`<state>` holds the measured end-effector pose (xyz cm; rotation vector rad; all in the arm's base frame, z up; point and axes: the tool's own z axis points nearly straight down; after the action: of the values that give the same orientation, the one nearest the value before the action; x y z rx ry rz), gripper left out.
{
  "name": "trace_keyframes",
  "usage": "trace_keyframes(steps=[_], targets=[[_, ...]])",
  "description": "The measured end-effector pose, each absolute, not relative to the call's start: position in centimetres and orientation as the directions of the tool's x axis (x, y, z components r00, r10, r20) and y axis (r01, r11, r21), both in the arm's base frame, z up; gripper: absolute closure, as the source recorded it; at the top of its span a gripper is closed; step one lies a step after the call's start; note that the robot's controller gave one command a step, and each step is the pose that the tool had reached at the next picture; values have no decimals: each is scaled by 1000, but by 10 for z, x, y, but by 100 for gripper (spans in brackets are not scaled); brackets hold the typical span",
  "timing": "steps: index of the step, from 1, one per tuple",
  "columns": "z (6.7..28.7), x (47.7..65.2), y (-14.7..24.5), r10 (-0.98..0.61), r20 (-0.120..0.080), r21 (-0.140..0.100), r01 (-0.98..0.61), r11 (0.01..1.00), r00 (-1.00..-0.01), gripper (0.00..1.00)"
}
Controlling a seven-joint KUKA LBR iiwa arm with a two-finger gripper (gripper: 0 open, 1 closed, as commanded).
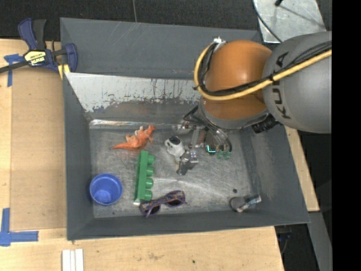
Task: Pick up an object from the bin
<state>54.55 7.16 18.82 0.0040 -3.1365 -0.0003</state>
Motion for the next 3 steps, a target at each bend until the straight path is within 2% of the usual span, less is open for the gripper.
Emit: trace_keyframes(steps=[1,2,3], targets=[[192,547,71,0,-3,1,0,1000,-1000,0],[140,587,101,55,-14,3,55,998,-998,0],[100,574,167,-40,-22,-1,-40,999,-999,0]])
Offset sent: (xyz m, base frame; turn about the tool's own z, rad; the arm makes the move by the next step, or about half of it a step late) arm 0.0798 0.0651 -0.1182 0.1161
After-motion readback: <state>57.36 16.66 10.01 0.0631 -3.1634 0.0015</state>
